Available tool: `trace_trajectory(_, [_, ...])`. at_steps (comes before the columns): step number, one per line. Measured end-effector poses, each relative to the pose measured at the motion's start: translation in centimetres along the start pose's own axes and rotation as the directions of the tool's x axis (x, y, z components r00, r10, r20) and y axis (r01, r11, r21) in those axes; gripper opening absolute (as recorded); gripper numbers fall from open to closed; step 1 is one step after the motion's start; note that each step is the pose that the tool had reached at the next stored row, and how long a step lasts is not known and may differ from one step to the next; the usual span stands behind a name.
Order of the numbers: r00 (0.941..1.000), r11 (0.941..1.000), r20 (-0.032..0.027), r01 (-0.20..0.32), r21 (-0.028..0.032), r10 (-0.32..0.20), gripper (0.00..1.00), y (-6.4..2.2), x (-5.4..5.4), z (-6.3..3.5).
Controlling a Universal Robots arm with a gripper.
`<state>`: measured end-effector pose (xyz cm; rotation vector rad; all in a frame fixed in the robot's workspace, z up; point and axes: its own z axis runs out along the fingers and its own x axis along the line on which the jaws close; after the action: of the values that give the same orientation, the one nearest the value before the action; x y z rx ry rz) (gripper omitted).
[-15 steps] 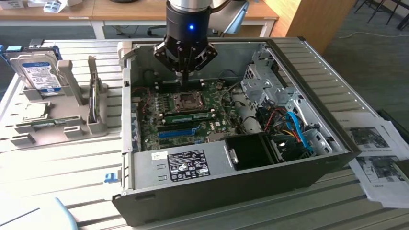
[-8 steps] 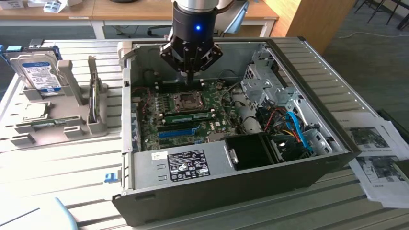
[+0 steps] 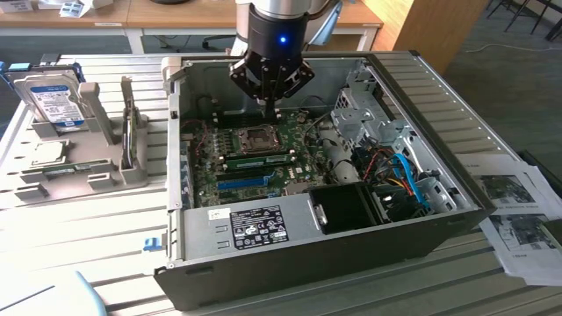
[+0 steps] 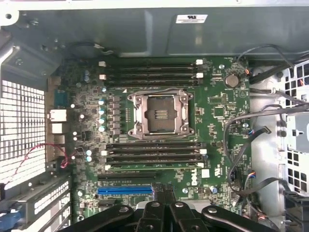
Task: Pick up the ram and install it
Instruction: 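Press down the ram until it locks into place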
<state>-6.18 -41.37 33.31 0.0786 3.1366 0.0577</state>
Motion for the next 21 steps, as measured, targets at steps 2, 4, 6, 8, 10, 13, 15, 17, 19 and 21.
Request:
trace_trajectory(2, [1.0, 1.0, -0.0001, 0.0, 0.0003, 0.0, 0.09, 0.0, -0.03, 0.0])
trace_trajectory(4, [1.0, 1.0, -0.0001, 0.0, 0.0003, 0.0, 0.09, 0.01, -0.03, 0.02])
trace_trajectory(6, [1.0, 1.0, 0.0, 0.0, 0.0, 0.0, 0.09, 0.03, -0.04, 0.07])
trace_trajectory(8, [1.0, 1.0, -0.0001, 0.0, 0.0003, 0.0, 0.09, 0.09, -0.04, 0.11])
trace_trajectory(10, [1.0, 1.0, 0.0, 0.0, 0.0002, 0.0, 0.09, 0.18, -0.03, 0.17])
trace_trajectory(13, [1.0, 1.0, 0.0, 0.0, 0.0001, 0.0, 0.09, 0.28, -0.03, 0.24])
trace_trajectory(15, [1.0, 1.0, 0.0, 0.0, 0.0001, 0.0, 0.09, 0.28, -0.02, 0.24])
trace_trajectory(17, [1.0, 1.0, 0.0, 0.0, 0.0002, 0.0, 0.09, 0.28, -0.02, 0.24])
trace_trajectory(19, [1.0, 1.0, 0.0, 0.0, 0.0002, 0.0, 0.09, 0.29, -0.02, 0.24])
trace_trajectory(21, [1.0, 1.0, 0.0, 0.0, 0.0002, 0.0, 0.09, 0.4, -0.01, 0.25])
